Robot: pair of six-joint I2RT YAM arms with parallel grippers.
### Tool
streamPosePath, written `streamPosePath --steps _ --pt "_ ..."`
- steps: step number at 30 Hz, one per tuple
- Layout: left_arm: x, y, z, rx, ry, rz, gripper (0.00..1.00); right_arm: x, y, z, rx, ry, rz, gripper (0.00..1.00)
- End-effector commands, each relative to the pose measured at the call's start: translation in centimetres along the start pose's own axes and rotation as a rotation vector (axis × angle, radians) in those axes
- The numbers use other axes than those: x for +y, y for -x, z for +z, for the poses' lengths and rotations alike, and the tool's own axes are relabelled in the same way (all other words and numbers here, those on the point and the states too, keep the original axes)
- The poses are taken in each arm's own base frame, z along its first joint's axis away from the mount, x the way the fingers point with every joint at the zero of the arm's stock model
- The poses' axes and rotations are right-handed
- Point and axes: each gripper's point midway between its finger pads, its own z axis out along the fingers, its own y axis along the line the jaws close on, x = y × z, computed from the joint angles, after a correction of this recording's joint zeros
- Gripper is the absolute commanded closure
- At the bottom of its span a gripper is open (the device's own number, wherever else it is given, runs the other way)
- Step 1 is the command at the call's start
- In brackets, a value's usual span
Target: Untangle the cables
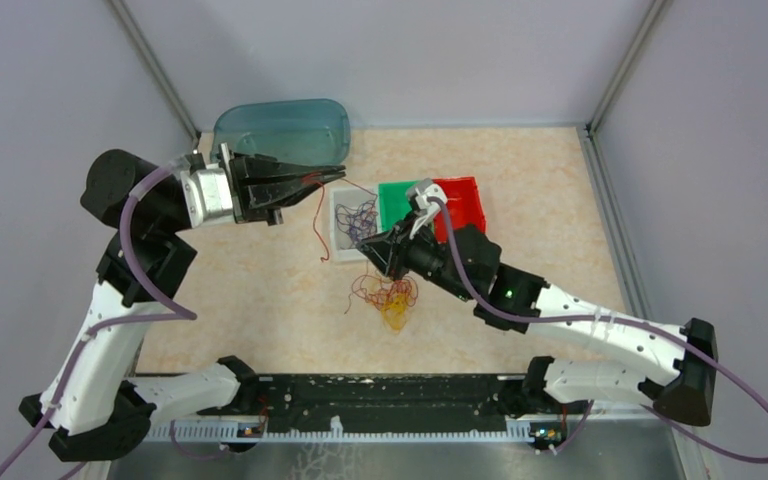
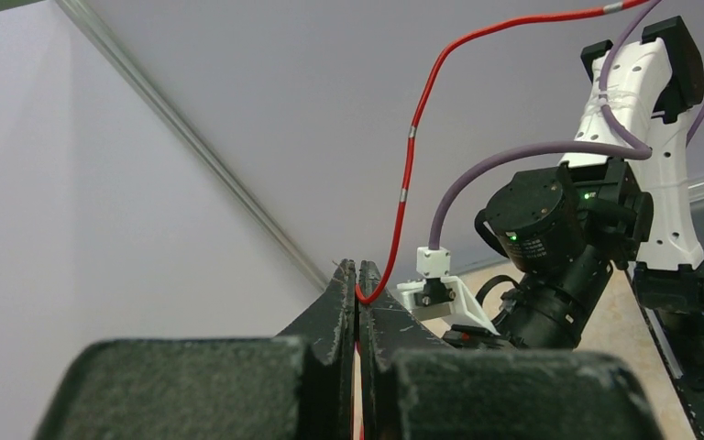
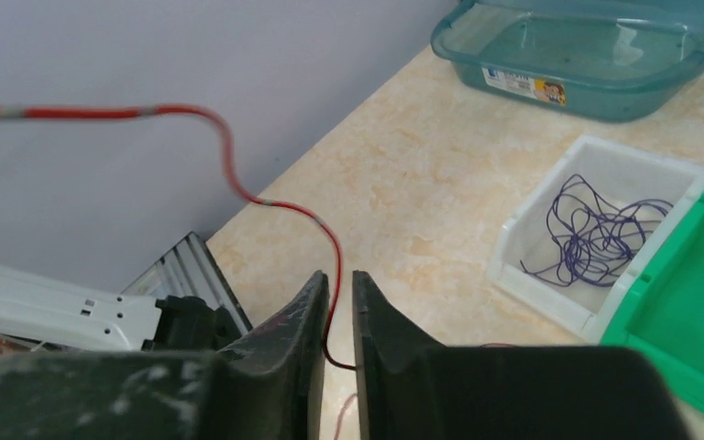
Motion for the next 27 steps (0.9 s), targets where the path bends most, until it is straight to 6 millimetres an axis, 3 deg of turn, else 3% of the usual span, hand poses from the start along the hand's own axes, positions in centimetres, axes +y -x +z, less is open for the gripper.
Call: streamPosePath --steps 1,2,5,9,12,16,21,24,27 --pt "-0.6 0.0 -0.2 -0.005 -0.011 -0.017 1.0 1.1 4.8 0.1 -0.135 -0.004 0.041 0.93" --pt "-0.7 -0.2 -0.3 0.0 -0.009 -0.021 1.0 0.5 5.0 0.1 -0.149 -0.042 0.055 1.0" --pt "-1.6 -2.4 -0.9 0.044 -0.009 -0.037 1.0 -1.5 6.6 -0.9 -0.218 -0.117 0.138 1.0" --pt "-4.4 -9.7 -2.3 0.193 -0.022 -0.126 1.0 -2.3 9.1 -2.6 -0.314 -0.09 0.259 1.0" --pt "-5.7 -14.4 -3.2 0.306 -0.023 -0.18 0.94 -1.7 9.8 -3.2 -0.333 -0.049 0.286 1.0" --pt "-6.3 -18.2 -3.2 0.412 -0.054 -0.2 0.79 -0.9 9.9 -3.3 -0.328 -0.007 0.318 1.0" --pt "-6.9 -20.1 -1.8 0.457 -0.112 -0.228 0.54 -1.4 10.2 -3.2 -0.339 -0.018 0.353 1.0" --pt "-7.4 -21.1 -1.6 0.522 -0.162 -0.24 0.38 -3.2 10.1 -3.3 -0.338 -0.101 0.353 1.0" --pt "-7.5 -23.0 -2.5 0.631 -0.176 -0.24 0.24 -6.9 10.0 -4.1 -0.338 -0.261 0.314 1.0"
